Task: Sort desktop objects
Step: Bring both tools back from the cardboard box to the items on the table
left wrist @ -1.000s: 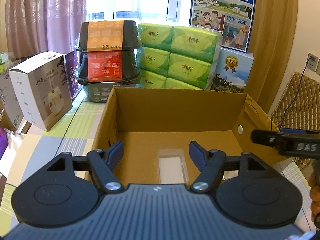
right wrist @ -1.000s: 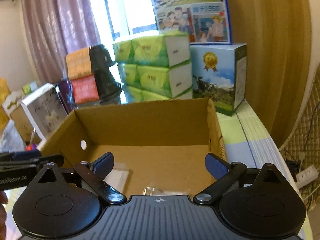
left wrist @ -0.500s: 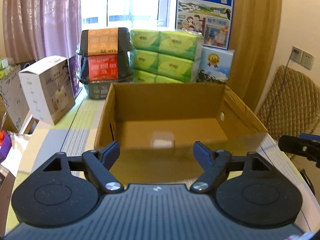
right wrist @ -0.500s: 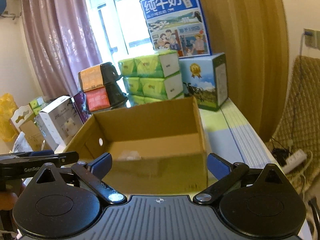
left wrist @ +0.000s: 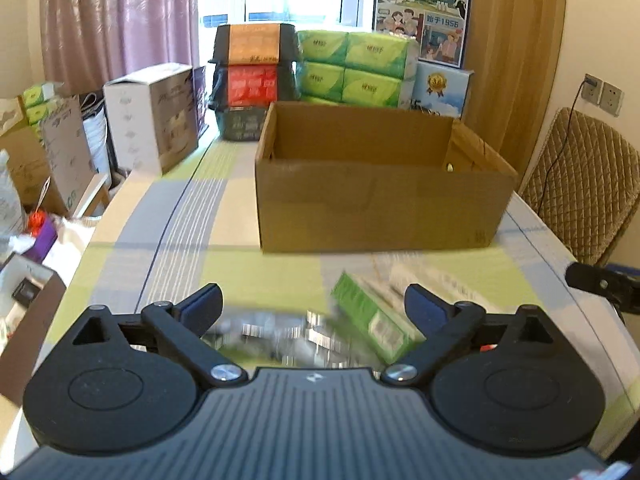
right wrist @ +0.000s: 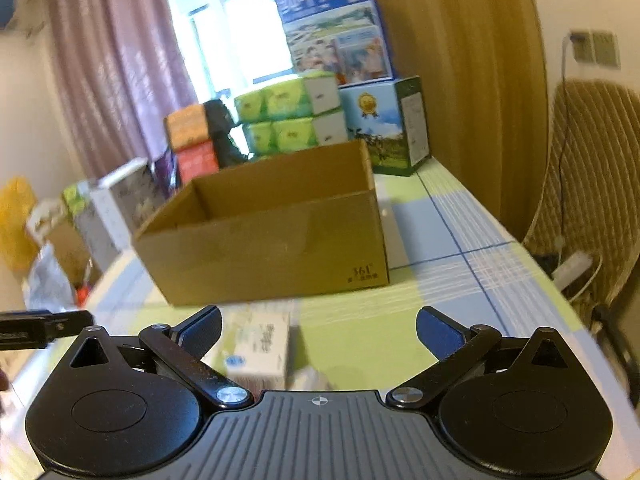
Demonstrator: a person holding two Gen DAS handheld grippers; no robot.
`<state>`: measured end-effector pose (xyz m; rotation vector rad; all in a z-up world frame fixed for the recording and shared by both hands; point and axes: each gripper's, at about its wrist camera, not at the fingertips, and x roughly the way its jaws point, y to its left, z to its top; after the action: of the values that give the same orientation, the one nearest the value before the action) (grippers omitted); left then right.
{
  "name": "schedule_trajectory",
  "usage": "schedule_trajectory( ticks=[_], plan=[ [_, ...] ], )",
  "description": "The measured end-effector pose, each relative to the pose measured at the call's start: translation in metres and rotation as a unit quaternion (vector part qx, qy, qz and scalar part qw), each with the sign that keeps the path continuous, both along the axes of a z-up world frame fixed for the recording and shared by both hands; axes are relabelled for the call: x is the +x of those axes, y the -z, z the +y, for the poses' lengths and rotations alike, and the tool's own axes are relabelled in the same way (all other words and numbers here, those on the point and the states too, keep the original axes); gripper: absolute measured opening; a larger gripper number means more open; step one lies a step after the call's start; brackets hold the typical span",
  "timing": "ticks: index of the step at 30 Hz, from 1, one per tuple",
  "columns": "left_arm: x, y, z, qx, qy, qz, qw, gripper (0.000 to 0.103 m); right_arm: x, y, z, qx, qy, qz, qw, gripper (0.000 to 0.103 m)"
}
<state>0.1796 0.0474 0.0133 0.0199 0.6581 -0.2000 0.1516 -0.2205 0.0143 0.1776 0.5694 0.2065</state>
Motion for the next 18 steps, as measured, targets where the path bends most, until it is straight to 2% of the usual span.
schedule_trajectory(
  ticks=[5,9,12,18],
  plan=[
    [-0.036,0.024,0.010,0.004,0.031,-0.001,0.9995,0.096,-0.019,0.024,-0.002,-0.009,-0.007,0.033,0.999,0.101],
    [-0.054,0.043,0.012,0.017,0.066,0.006,0.9977,0.096,-0.037,0.038,-0.003,-0.047,-0.016,0.037,0.998,0.101],
    [-0.058,0.051,0.010,0.023,0.087,0.016,0.9958,0.096,-0.051,0.048,0.000,-0.076,-0.027,0.040,0.996,0.101],
    [-0.054,0.062,-0.006,0.049,0.129,0.020,0.9903,0.096,-0.065,0.070,0.019,-0.075,-0.070,0.074,0.992,0.099]
  ],
)
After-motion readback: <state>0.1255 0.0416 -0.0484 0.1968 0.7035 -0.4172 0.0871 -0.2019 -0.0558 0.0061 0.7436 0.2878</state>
